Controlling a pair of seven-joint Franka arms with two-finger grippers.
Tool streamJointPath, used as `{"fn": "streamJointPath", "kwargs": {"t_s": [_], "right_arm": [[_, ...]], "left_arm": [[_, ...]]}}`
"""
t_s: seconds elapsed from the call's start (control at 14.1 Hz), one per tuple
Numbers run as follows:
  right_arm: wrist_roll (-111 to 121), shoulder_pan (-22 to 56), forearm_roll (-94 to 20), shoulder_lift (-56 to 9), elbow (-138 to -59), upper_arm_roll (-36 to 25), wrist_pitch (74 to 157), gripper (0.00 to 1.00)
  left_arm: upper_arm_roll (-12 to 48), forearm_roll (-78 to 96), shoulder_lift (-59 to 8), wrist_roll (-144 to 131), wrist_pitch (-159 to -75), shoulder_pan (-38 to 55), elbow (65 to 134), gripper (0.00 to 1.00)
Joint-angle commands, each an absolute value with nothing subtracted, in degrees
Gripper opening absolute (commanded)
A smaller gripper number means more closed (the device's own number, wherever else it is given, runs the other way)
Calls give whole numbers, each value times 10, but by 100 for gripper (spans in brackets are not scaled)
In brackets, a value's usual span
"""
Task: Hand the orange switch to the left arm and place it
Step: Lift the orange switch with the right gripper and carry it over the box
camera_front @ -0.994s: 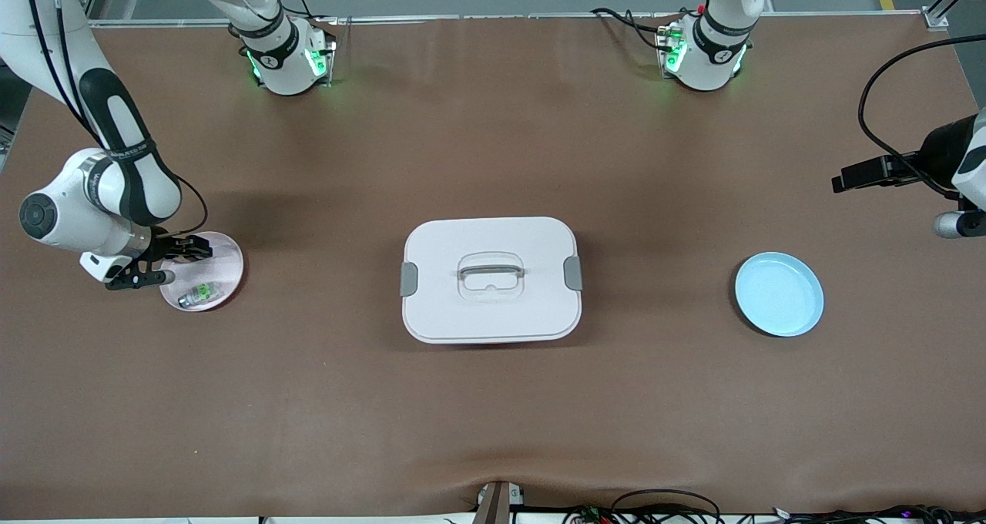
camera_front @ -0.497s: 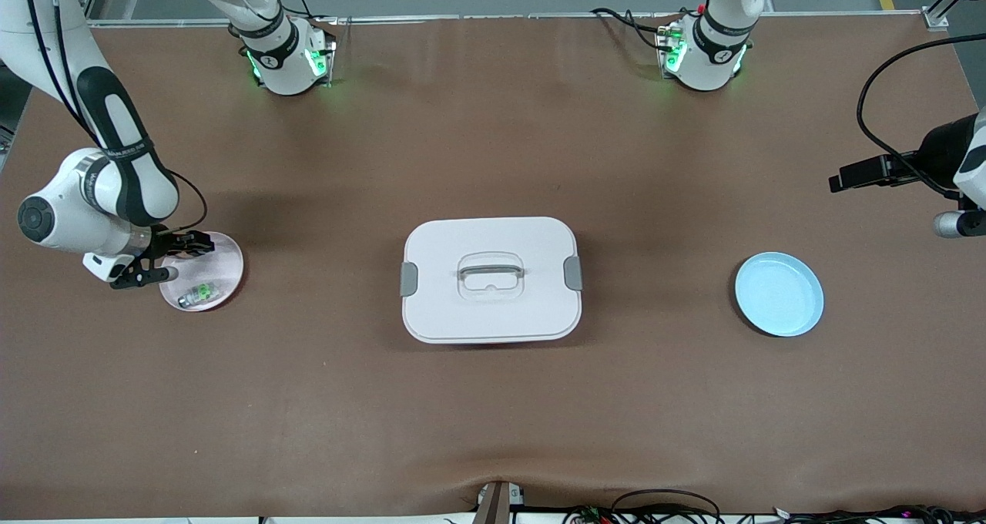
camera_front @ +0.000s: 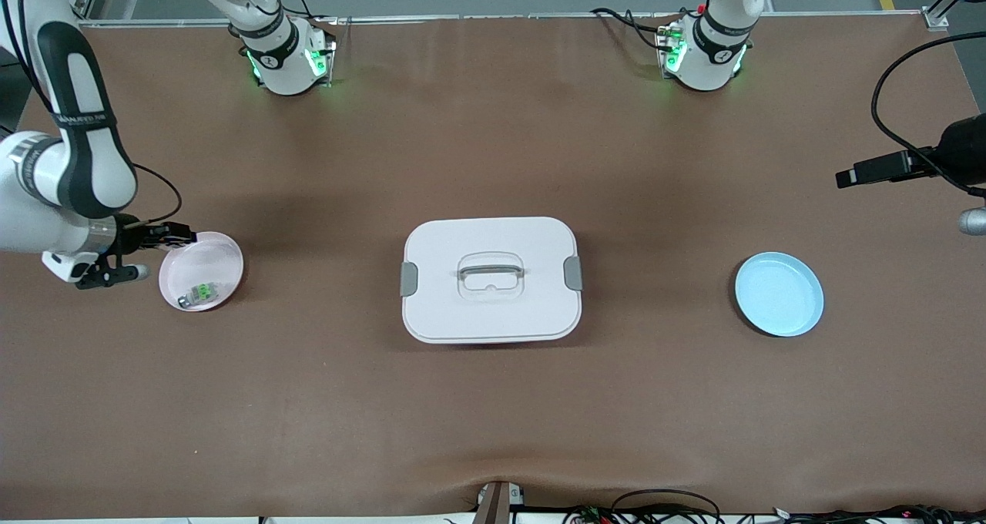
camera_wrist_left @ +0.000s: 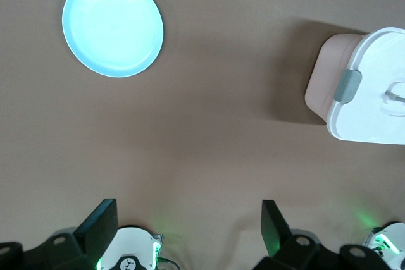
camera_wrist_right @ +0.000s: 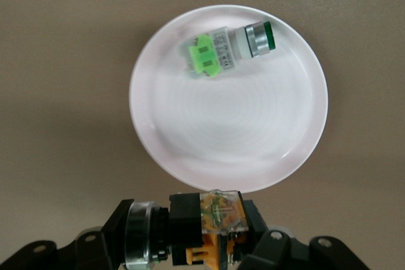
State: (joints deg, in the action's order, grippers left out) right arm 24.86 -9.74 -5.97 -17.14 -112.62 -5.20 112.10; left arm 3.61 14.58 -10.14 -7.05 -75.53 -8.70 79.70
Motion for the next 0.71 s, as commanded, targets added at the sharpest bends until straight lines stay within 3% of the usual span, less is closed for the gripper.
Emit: {"fn": "streamJointPath", "kwargs": {"t_s": [0.0, 0.64], "right_arm": [[200, -80, -66, -156, -1072, -53, 1037, 31], [-42, 29, -68, -55, -1055, -51, 913, 29]], "left_arm": [[35, 157, -102, -74, -745, -84, 793, 100], [39, 158, -100, -78, -741, -80, 801, 100]]}}
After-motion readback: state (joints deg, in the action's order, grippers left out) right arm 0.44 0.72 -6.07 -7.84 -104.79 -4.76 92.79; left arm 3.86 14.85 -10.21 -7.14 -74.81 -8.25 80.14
